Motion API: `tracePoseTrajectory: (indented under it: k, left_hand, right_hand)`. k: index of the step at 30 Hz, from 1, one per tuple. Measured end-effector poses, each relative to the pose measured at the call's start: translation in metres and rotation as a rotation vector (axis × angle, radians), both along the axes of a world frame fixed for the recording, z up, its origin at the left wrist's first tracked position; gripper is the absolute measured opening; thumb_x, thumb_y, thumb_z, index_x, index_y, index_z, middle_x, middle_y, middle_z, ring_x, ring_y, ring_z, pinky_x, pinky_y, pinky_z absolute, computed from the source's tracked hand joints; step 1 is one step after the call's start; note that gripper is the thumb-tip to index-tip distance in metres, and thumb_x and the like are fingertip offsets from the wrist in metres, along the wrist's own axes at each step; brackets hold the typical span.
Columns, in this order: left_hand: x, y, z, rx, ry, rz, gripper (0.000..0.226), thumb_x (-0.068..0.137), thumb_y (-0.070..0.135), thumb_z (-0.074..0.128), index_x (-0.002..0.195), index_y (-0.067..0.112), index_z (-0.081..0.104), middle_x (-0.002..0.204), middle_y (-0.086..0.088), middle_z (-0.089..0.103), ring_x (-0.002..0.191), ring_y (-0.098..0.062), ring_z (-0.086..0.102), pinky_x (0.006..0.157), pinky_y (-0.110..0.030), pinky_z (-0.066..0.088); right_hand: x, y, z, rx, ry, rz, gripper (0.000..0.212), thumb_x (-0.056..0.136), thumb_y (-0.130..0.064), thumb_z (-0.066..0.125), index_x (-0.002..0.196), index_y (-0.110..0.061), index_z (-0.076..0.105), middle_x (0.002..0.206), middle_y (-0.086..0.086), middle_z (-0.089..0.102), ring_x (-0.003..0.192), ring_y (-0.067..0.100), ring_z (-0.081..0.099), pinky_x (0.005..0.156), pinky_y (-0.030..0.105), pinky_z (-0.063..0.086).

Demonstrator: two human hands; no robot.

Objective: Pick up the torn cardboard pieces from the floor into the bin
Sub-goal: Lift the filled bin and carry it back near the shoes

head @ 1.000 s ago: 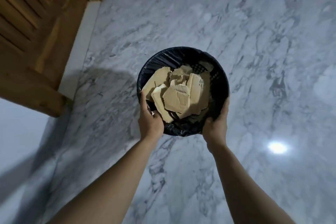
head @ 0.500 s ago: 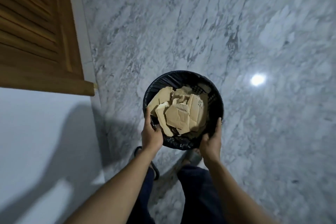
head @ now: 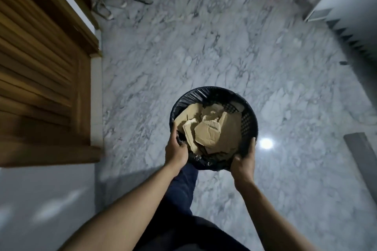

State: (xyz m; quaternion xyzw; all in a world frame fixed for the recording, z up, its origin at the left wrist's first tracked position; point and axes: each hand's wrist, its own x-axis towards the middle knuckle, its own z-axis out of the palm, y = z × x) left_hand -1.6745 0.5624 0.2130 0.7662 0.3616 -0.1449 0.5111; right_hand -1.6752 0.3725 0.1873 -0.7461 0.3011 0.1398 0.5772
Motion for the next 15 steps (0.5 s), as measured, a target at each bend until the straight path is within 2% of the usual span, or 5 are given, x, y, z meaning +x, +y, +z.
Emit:
tracePoseTrajectory:
  k: [4, 9, 11, 13, 15]
  left_hand:
    - [0.121, 0.032, 0.025, -0.020, -0.060, -0.071, 0.079, 0.097, 0.006, 0.051, 0.152, 0.049, 0.016, 0.157, 0.005, 0.034, 0.077, 0.007, 0.049, 0.050, -0.001, 0.039]
    - [0.245, 0.055, 0.072, 0.033, -0.147, -0.123, 0.080, 0.097, 0.004, 0.050, 0.151, 0.051, 0.017, 0.156, 0.003, 0.037, 0.079, 0.002, 0.056, 0.055, -0.005, 0.046]
    - [0.288, 0.059, 0.081, 0.038, -0.179, -0.152, 0.080, 0.097, 0.005, 0.049, 0.150, 0.054, 0.014, 0.155, 0.002, 0.037, 0.081, -0.010, 0.063, 0.055, -0.020, 0.051]
    - [0.338, 0.060, 0.088, 0.027, -0.208, -0.162, 0.080, 0.097, 0.006, 0.048, 0.150, 0.054, 0.014, 0.153, 0.001, 0.041, 0.066, -0.009, 0.058, 0.046, -0.020, 0.045]
    - [0.389, 0.058, 0.094, 0.045, -0.231, -0.164, 0.080, 0.095, 0.005, 0.048, 0.151, 0.052, 0.015, 0.148, 0.001, 0.047, 0.063, -0.003, 0.054, 0.052, -0.027, 0.050]
  right_hand:
    - [0.110, 0.021, 0.018, 0.089, -0.071, -0.051, 0.098, 0.070, -0.004, 0.035, 0.146, -0.063, 0.017, 0.161, -0.010, 0.029, 0.135, 0.033, 0.045, 0.077, 0.065, 0.057]
    - [0.219, 0.047, 0.067, 0.107, -0.157, -0.111, 0.104, 0.064, -0.003, 0.034, 0.146, -0.064, 0.015, 0.161, -0.011, 0.028, 0.130, 0.034, 0.047, 0.072, 0.060, 0.060]
    - [0.262, 0.052, 0.086, 0.122, -0.204, -0.130, 0.103, 0.069, 0.004, 0.036, 0.149, -0.059, 0.018, 0.158, -0.013, 0.031, 0.123, 0.031, 0.051, 0.067, 0.056, 0.062]
    - [0.311, 0.053, 0.099, 0.117, -0.247, -0.167, 0.099, 0.078, 0.014, 0.036, 0.155, -0.046, 0.020, 0.149, -0.013, 0.035, 0.108, 0.021, 0.055, 0.060, 0.030, 0.062]
    - [0.360, 0.052, 0.108, 0.099, -0.283, -0.189, 0.088, 0.085, 0.018, 0.035, 0.157, -0.032, 0.023, 0.142, -0.009, 0.039, 0.108, 0.015, 0.049, 0.057, 0.005, 0.050]
